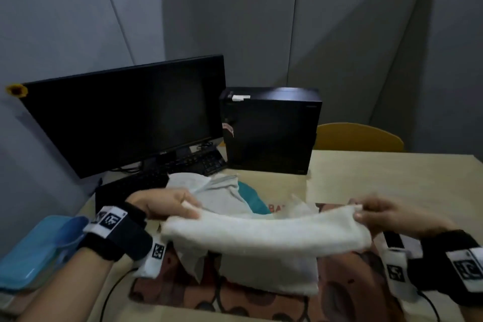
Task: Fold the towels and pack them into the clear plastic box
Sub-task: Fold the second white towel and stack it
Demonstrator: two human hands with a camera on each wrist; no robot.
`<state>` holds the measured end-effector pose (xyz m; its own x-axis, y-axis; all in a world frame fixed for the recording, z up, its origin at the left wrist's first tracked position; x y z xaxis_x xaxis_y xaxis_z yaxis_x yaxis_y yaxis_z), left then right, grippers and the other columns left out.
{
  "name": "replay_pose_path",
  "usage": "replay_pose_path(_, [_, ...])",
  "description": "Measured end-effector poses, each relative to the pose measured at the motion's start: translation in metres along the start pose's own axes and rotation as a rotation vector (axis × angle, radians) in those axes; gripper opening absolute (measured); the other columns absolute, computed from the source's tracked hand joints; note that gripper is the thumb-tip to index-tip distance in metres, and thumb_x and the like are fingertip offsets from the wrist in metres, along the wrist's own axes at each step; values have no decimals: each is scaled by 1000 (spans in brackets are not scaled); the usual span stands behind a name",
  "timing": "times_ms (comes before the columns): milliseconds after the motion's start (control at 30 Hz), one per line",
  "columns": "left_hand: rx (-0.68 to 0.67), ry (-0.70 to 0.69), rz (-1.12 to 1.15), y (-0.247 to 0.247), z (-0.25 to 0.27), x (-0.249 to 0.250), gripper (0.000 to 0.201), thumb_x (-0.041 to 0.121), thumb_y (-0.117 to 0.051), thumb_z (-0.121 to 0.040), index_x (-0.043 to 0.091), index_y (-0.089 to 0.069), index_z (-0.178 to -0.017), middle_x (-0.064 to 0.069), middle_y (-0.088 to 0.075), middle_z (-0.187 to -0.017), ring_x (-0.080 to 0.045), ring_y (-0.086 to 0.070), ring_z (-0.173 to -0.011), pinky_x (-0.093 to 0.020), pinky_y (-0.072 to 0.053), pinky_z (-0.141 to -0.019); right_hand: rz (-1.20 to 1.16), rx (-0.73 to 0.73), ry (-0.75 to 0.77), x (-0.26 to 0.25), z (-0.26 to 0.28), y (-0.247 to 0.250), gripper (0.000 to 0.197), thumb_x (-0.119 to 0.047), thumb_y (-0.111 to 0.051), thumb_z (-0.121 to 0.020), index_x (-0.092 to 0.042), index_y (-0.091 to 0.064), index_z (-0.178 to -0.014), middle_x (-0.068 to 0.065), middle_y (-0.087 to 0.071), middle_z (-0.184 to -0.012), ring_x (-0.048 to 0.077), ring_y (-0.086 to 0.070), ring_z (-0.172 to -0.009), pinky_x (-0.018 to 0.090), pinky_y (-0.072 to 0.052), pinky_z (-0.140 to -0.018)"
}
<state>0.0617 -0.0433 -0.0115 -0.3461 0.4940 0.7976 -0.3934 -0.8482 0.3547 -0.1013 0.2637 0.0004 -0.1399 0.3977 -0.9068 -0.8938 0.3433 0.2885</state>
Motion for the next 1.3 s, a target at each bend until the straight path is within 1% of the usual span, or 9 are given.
replay_pose_path(67, [-118,158,-27,-22,-12,-54,27,50,-72,-68,25,-70,-75,4,-59,-69,-11,-51,-61,-25,-39,-54,109,-81,-177,41,-5,-16,65,-67,-73,-56,-10,-67,-87,9,-62,-74,23,-57,-64,30,-47,-59])
replay_pose_path(167, [-154,306,51,-36,-22,-109,32,49,-81,-59,23,-71,-75,2,-57,-61,-8,-48,-47,-21,-38,-41,250,-113,-263,56,-20,-30,31,-44,-62,-81,-14,-66,-86,2,-61,-73,18,-55,-67,25,-44,-61])
replay_pose_path(367, [316,355,309,-4,-31,-118,12,8,-60,-87,8,-60,-75,6,-56,-49,-4,-50,-41,-14,-37,-40,59,207,-329,60,-81,-18,19,-18,-49,-95,-13,-61,-81,4,-60,-68,16,-57,-57,29,-47,-52])
replay_pose_path(467, [436,423,84,1,-38,-129,14,5,-56,-89,5,-61,-77,0,-53,-63,-11,-49,-55,-21,-38,-50,164,286,-501,95,-106,-30,14,-13,-51,-91,-7,-63,-89,7,-60,-84,22,-56,-74,29,-44,-65])
replay_pose_path(600, [449,524,-196,-4,-44,-142,24,12,-56,-87,-7,-63,-100,-15,-64,-94,-24,-60,-90,-22,-35,-62,322,261,-632,128,-121,-46,41,-25,-60,-85,-1,-57,-118,12,-62,-121,25,-60,-103,26,-47,-79])
replay_pose_path(800, [532,642,-411,7,-46,-131,33,20,-55,-87,10,-53,-118,-11,-51,-129,-26,-49,-119,-27,-39,-93,246,358,-682,138,-124,-44,43,-16,-67,-81,4,-56,-117,15,-60,-124,27,-59,-110,26,-47,-82])
replay_pose_path(967, [607,443,-496,7,-67,-68,42,26,-52,-89,17,-43,-129,-12,-33,-138,-31,-31,-129,-42,-32,-105,92,479,-669,140,-123,-36,37,-2,-73,-72,9,-62,-106,17,-65,-101,27,-60,-86,32,-52,-80])
replay_pose_path(1100, [529,198,-426,-9,-91,-21,43,30,-57,-88,20,-46,-128,-8,-33,-143,-24,-28,-134,-42,-30,-111,-116,552,-445,110,-122,-35,33,6,-70,-74,-4,-61,-104,12,-65,-99,24,-64,-86,40,-55,-84])
replay_pose_path(1300, [311,-84,-63,-41,-100,39,77,65,-56,-74,28,-36,-138,2,-38,-144,-7,-38,-128,-24,-33,-105,-98,163,87,-32,-97,-68,35,0,-76,-69,-20,-54,-86,4,-62,-89,17,-62,-83,24,-54,-69])
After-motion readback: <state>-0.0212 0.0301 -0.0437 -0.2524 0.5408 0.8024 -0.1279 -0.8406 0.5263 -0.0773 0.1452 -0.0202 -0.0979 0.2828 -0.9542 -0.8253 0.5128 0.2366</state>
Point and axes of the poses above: each hand's wrist, its own z-axis away from the middle knuckle, its own y-axis out of the back of the hand, x = y × z, the point moved 9 cm from there along -z, towards the middle knuckle
